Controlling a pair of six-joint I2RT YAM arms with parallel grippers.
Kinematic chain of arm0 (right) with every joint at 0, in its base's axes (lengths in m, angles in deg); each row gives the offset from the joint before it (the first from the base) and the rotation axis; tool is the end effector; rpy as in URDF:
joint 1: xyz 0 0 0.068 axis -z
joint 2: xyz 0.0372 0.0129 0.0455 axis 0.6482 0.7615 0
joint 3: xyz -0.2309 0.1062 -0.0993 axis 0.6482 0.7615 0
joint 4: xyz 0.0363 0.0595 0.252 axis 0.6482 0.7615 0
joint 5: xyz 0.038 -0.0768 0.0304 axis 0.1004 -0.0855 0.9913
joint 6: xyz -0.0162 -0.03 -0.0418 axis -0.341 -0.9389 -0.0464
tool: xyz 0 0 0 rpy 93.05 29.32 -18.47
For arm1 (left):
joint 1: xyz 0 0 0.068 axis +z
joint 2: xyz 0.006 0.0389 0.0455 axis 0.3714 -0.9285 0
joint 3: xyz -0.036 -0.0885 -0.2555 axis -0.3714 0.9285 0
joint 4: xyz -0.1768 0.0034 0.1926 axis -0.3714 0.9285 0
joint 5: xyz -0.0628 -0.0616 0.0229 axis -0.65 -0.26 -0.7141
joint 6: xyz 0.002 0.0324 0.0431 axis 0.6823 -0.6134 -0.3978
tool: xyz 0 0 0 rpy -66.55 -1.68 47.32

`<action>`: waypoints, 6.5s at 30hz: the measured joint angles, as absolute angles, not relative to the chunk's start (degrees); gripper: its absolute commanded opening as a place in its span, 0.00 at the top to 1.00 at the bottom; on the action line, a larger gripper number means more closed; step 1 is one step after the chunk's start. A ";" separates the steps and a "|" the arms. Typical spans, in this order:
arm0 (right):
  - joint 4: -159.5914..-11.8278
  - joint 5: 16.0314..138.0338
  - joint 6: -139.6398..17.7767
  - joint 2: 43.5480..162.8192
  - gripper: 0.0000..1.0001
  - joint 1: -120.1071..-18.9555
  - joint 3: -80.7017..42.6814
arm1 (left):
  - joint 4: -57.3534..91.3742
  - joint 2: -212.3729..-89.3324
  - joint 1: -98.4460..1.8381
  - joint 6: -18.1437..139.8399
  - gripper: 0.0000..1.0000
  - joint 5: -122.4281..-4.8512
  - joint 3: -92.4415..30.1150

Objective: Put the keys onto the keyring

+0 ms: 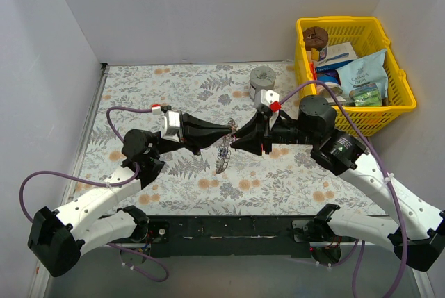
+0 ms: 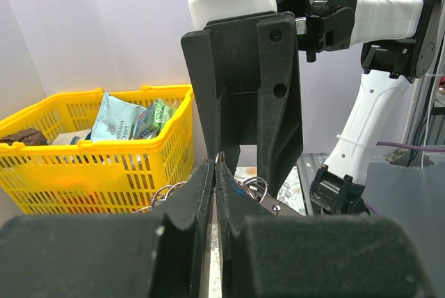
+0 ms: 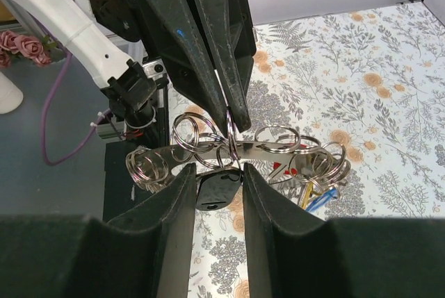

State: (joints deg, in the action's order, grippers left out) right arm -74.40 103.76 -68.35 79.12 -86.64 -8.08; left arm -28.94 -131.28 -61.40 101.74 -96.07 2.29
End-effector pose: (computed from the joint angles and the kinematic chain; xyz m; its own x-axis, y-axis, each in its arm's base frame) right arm 0.1335 0.1687 0.4196 -0.0404 -0.0547 -0.9977 -0.9860 0.1638 0.0310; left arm 0.1472 -0.1519 0.3691 -0.4836 -0.3803 -0.7884 0.8711 -0.1210 -0.4760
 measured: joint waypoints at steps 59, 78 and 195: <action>-73.42 97.38 -72.15 69.81 0.04 -86.64 -4.19 | -17.40 -125.82 -61.35 93.89 1.00 -96.26 2.29; -73.16 95.24 -70.86 68.43 0.03 -86.60 -1.59 | -10.58 -138.73 -61.35 85.26 1.00 -96.96 3.27; -70.84 84.42 -56.68 63.60 0.01 -69.49 11.87 | 8.72 -129.60 -33.62 120.66 0.02 -79.41 1.81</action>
State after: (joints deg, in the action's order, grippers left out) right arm -70.84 84.42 -56.68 63.60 -69.49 11.87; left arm 8.72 -129.60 -33.62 120.66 -79.41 1.81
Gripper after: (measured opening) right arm 0.983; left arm 0.981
